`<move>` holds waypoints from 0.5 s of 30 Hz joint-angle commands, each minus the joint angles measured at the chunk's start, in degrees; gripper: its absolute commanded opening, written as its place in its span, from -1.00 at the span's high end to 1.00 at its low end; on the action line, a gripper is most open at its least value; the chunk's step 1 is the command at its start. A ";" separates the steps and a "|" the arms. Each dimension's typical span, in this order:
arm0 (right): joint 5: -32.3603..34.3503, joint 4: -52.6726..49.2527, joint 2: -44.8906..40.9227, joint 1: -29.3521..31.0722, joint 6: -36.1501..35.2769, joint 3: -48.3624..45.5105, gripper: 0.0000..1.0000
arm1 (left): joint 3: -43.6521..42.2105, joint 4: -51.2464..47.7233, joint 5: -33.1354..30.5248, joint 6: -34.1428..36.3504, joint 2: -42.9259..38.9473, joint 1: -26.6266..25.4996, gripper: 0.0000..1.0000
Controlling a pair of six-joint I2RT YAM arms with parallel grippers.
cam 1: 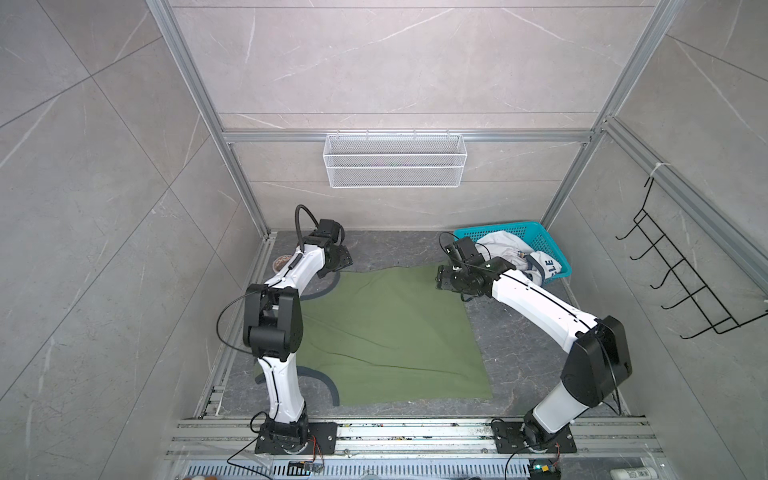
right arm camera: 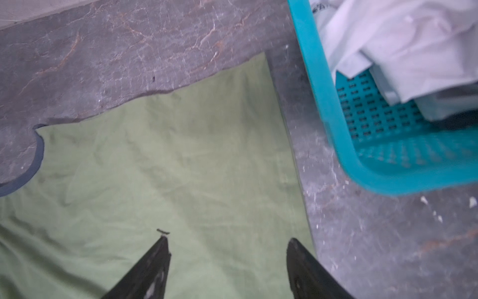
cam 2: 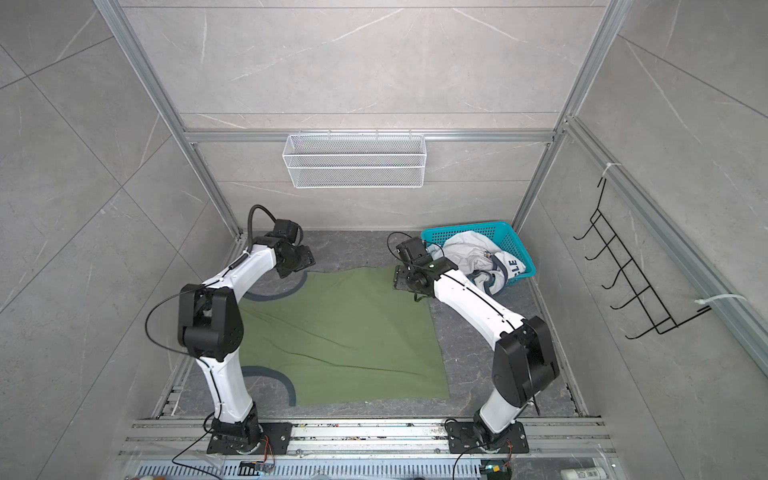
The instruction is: Fold and stack the tank tops
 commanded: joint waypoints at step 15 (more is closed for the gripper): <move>0.87 4.86 10.77 -2.51 -7.03 7.02 -0.38 | 15.66 -5.72 1.69 0.31 16.11 0.86 -0.16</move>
